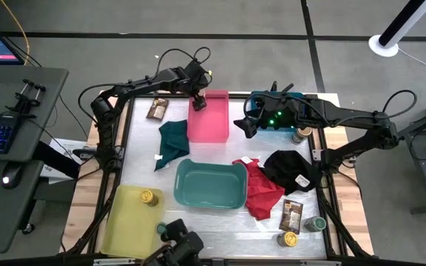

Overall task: Sort spices by type
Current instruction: Put the top left gold seasoning bottle into the pink bin, then put the top gold seasoning bottle into the pink bin

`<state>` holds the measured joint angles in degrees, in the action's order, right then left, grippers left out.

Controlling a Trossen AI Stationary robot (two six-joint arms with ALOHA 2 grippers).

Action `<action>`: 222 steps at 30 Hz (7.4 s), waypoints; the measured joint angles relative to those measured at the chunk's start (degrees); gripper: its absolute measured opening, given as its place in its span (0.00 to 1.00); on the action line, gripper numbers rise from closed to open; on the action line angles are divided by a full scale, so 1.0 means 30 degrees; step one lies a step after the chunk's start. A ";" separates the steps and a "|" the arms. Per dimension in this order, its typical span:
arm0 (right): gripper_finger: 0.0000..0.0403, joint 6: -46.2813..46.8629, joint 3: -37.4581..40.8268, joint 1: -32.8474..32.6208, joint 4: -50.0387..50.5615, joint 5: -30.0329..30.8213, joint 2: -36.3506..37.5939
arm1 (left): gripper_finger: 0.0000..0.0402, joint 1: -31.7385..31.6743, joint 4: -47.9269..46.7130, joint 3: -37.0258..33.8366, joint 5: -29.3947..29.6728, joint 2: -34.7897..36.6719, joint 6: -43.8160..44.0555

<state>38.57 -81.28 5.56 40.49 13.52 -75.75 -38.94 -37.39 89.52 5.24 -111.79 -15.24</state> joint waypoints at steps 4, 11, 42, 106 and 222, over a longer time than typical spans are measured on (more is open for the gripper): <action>0.88 0.0000 0.0000 0.0000 -0.0006 0.0004 0.0000 | 0.77 -0.0128 -0.0028 0.0000 -0.0023 0.0000 0.0717; 0.88 0.0000 0.0000 0.0000 -0.0006 0.0007 0.0000 | 0.92 -0.0138 -0.0117 0.0000 0.0049 0.0029 0.1053; 0.82 0.1144 0.3369 0.3392 1.0533 0.2587 0.2795 | 0.98 0.5484 0.5216 -0.5326 -0.6356 0.9715 0.7308; 0.00 0.8735 1.2947 0.2339 0.0214 0.1741 0.3009 | 0.97 0.9853 1.3843 -1.1415 -0.0060 1.3271 1.3191; 0.00 0.1639 0.4226 0.0721 -0.1124 0.2448 0.0372 | 0.88 1.0360 0.9300 -0.9996 -0.0009 0.4820 0.3483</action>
<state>43.48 -68.60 7.73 37.11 20.86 -74.63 -7.86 -9.49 59.53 5.21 -97.33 -4.79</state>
